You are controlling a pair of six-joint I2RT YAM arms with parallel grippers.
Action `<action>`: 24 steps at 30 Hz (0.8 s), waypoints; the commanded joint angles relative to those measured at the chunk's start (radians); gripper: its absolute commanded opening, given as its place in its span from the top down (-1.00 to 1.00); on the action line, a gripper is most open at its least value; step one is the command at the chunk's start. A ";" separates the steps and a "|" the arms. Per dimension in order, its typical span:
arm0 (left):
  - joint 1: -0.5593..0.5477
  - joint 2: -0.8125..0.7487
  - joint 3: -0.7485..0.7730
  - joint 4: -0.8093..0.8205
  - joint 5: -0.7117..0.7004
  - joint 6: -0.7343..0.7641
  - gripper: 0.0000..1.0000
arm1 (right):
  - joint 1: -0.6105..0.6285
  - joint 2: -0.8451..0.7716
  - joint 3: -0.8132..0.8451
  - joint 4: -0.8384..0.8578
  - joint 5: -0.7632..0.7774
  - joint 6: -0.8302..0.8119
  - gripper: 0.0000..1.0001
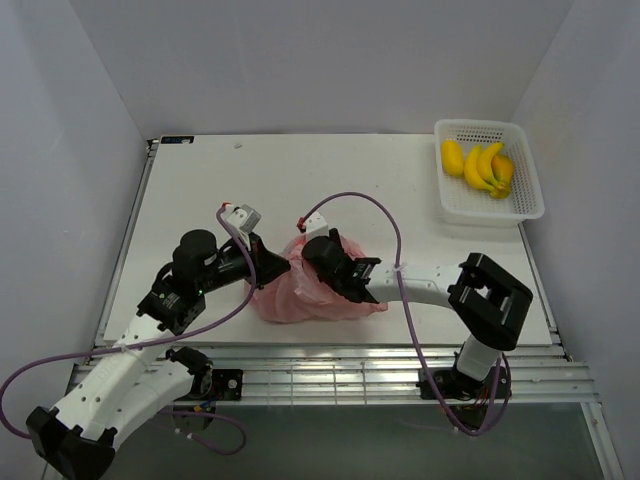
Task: Take the fake fruits out of the plastic bag
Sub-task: Take out the fake fruit from the plastic bag.
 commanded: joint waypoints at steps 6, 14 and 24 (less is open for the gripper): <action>-0.002 0.007 -0.003 0.027 0.073 0.002 1.00 | -0.044 0.150 0.096 0.124 0.044 -0.061 -0.85; -0.002 0.029 -0.006 0.024 0.076 -0.002 1.00 | -0.047 0.297 0.153 0.248 -0.044 -0.141 -0.99; -0.004 0.013 -0.012 -0.002 -0.081 -0.048 1.00 | -0.047 0.015 0.041 0.124 -0.027 -0.089 0.28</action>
